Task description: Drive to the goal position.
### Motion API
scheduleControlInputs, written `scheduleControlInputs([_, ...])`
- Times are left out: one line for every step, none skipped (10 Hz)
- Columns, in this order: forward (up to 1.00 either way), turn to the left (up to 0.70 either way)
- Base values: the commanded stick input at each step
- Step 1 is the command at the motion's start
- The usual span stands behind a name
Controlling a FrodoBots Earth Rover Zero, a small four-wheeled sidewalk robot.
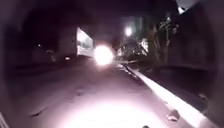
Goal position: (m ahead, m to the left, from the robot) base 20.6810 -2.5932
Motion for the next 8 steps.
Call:
scheduleControlInputs([0.7, 0.01])
scheduleControlInputs([0.7, 0.01])
scheduleControlInputs([0.7, 0.01])
scheduleControlInputs([0.7, 0.01])
scheduleControlInputs([0.7, 0.01])
scheduleControlInputs([0.7, 0.01])
scheduleControlInputs([0.7, 0.01])
scheduleControlInputs([0.7, 0.01])
